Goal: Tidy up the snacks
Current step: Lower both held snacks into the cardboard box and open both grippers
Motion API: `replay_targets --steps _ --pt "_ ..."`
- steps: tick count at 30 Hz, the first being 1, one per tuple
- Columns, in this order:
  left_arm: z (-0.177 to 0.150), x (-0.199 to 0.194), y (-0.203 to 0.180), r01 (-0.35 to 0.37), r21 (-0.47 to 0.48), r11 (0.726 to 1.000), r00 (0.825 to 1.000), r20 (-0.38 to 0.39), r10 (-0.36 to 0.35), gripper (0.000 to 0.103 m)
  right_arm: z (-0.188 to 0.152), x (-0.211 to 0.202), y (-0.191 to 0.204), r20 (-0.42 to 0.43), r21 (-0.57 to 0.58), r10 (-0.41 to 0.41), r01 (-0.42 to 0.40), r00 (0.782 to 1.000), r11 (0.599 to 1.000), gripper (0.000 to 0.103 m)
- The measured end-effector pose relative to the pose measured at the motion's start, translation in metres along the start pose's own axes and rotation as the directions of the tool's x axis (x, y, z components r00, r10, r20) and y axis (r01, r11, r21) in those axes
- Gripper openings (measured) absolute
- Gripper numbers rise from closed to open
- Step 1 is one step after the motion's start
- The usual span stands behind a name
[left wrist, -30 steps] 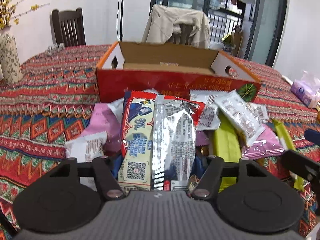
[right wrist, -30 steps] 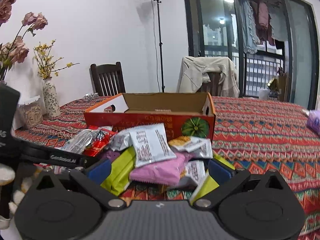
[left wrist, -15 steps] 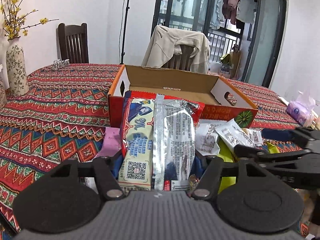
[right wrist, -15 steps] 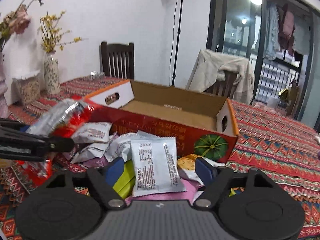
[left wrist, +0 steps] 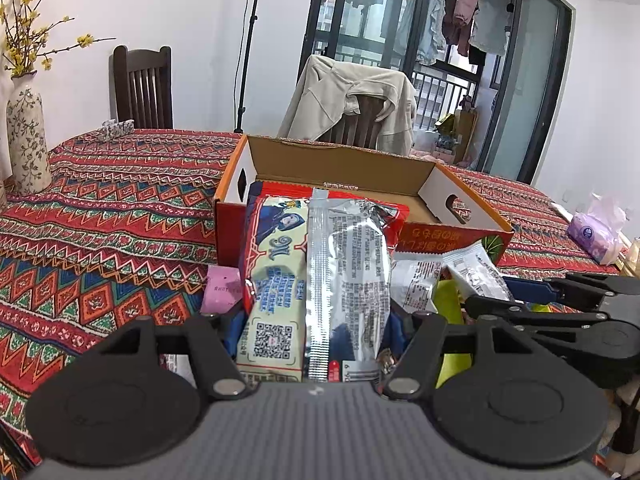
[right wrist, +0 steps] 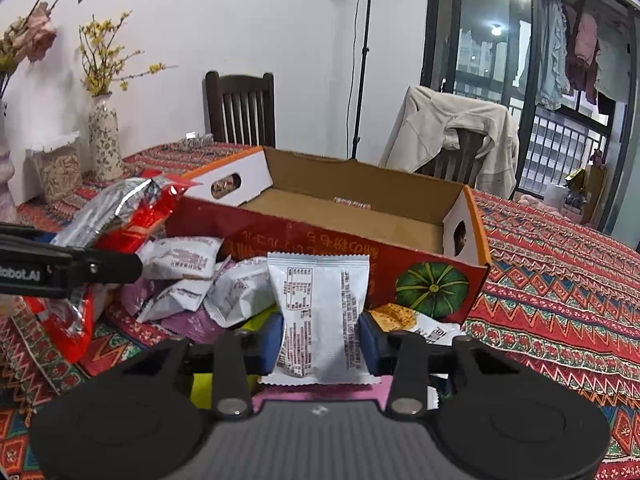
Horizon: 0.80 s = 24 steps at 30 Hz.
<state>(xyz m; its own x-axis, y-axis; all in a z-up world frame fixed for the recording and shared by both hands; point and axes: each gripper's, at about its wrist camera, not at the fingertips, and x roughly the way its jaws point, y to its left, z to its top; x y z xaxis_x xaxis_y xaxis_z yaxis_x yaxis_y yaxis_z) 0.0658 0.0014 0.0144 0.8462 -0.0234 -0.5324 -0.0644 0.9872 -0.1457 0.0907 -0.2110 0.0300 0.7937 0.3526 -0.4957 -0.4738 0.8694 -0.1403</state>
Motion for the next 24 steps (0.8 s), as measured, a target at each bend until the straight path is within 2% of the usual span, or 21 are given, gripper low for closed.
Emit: replay_targets --steps 6,13,24 --pt "0.011 0.002 -0.001 0.009 -0.002 1.000 1.000 0.015 -0.009 0.065 0.009 -0.014 -0.006 0.062 0.019 -0.008 0.007 0.998 1.000 0.039" --pt "0.041 0.007 -0.003 0.020 -0.013 1.000 0.998 0.063 -0.019 0.066 0.038 -0.017 -0.021 0.144 0.059 -0.044 0.036 0.989 0.998 0.039" --pt "0.094 0.045 -0.011 0.018 -0.040 0.999 0.993 0.116 -0.013 0.066 0.085 0.015 -0.051 0.210 0.139 -0.111 0.083 0.971 0.987 0.040"
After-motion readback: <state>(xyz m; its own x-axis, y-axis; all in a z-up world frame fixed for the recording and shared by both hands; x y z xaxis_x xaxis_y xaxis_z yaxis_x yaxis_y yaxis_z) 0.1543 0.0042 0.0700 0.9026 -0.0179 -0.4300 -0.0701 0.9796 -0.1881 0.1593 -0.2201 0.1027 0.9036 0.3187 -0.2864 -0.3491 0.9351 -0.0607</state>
